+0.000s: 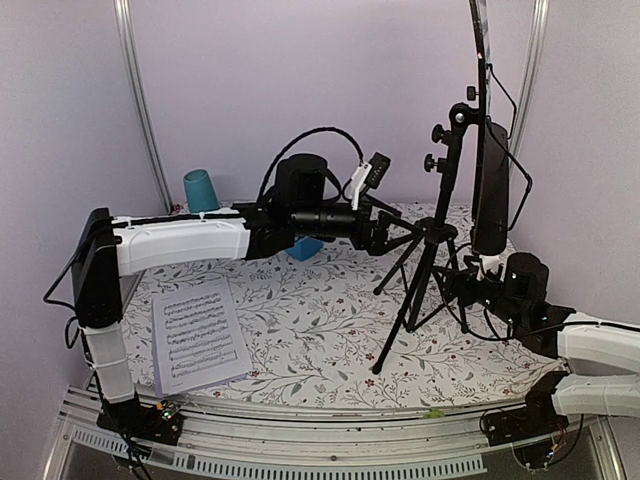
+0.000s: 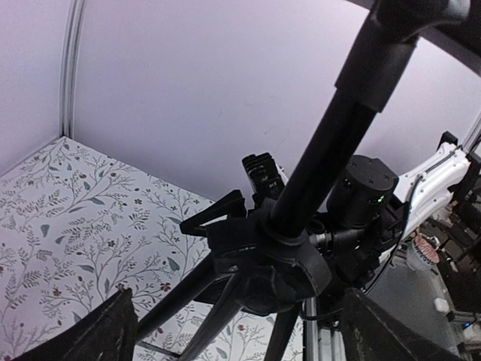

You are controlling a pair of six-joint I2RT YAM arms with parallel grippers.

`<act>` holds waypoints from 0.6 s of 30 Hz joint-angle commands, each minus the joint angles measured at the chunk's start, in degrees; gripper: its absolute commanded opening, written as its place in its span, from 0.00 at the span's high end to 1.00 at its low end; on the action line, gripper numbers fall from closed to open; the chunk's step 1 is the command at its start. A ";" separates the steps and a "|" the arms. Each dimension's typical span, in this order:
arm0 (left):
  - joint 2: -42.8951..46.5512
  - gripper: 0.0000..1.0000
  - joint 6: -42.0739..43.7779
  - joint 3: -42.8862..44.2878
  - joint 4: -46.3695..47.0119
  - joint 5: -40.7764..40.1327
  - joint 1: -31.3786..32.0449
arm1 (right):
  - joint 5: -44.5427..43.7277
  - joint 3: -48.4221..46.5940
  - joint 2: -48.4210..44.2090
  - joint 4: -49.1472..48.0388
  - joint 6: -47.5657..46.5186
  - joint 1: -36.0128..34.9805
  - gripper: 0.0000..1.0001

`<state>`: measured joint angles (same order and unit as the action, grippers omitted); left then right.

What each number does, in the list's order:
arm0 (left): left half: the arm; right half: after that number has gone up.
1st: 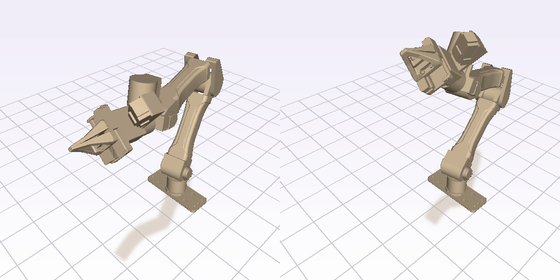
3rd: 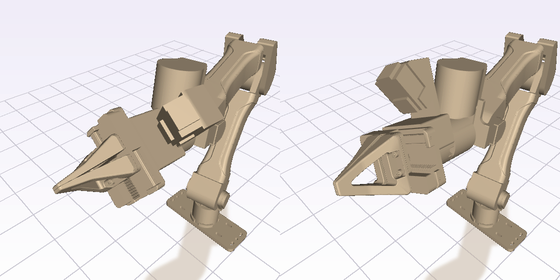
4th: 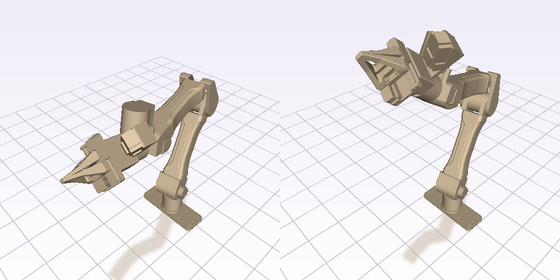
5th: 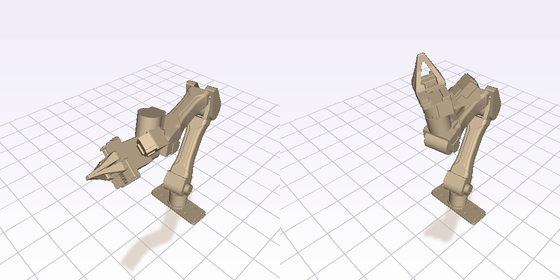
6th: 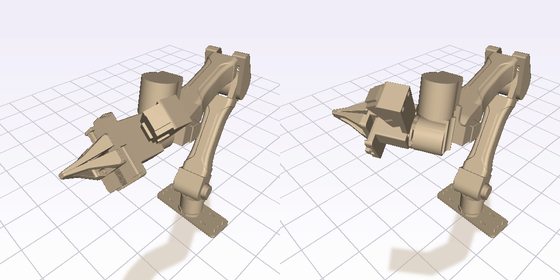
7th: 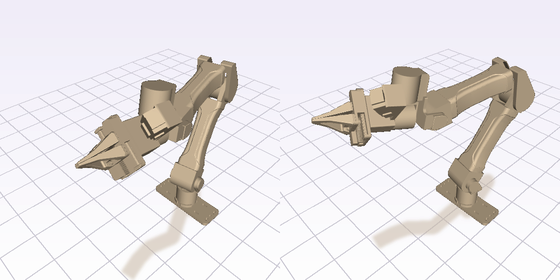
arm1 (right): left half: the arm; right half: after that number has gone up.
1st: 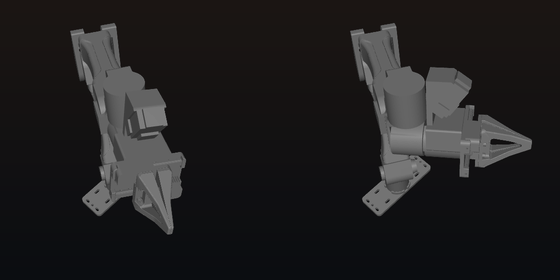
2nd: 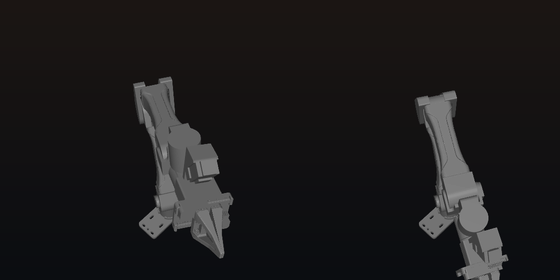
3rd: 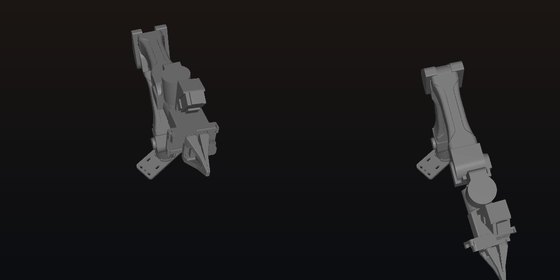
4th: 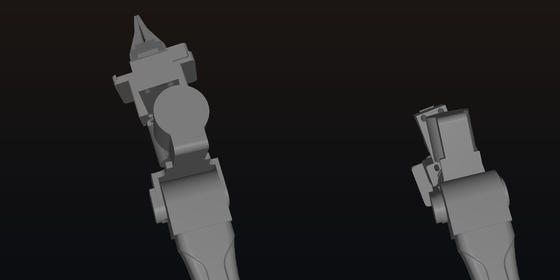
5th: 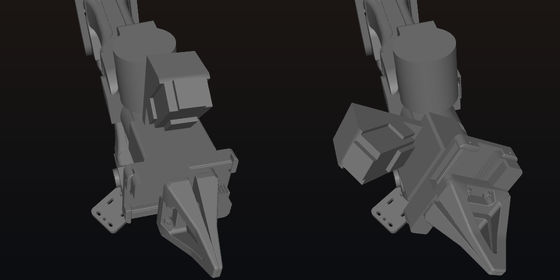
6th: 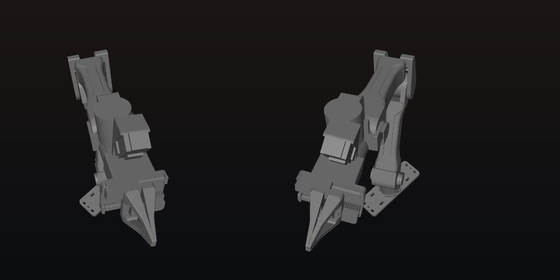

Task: Set up the instrument practice props
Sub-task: Adjust the music stand at the center of the board.

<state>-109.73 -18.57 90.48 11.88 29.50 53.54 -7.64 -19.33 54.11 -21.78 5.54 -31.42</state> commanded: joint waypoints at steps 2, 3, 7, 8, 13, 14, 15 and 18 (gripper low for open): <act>-0.03 0.01 -0.13 0.86 1.05 -3.18 0.86 | 0.96 -1.12 -0.94 2.10 0.39 0.30 0.06; -0.16 0.01 0.31 1.26 0.26 -4.11 0.98 | 1.04 -1.22 -0.81 2.24 0.31 0.29 0.06; -0.95 0.01 1.45 2.28 -1.06 -6.49 1.04 | 1.53 -1.37 -1.00 2.35 0.41 0.31 0.06; -1.45 0.01 1.86 2.86 -1.55 -6.94 1.00 | 1.76 -1.40 -1.09 2.44 0.63 0.31 0.06; -4.76 0.01 3.85 5.34 -3.28 -6.23 0.95 | 2.19 -1.63 -1.92 3.03 1.01 0.26 0.06; -5.00 0.01 4.04 5.48 -3.61 -6.07 0.96 | 2.26 -1.65 -2.08 3.18 0.98 0.30 0.06; -5.20 0.01 4.26 5.43 -3.77 -5.88 0.95 | 2.40 -1.81 -2.26 3.35 1.03 0.31 0.06; -5.69 0.01 4.81 5.29 -4.22 -5.86 0.95 | 2.62 -2.03 -2.55 3.71 0.96 0.33 0.06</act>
<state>-113.69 -15.64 95.00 9.98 23.66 54.37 -6.04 -19.35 52.56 -19.14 6.09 -31.42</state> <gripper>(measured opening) 0.992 0.943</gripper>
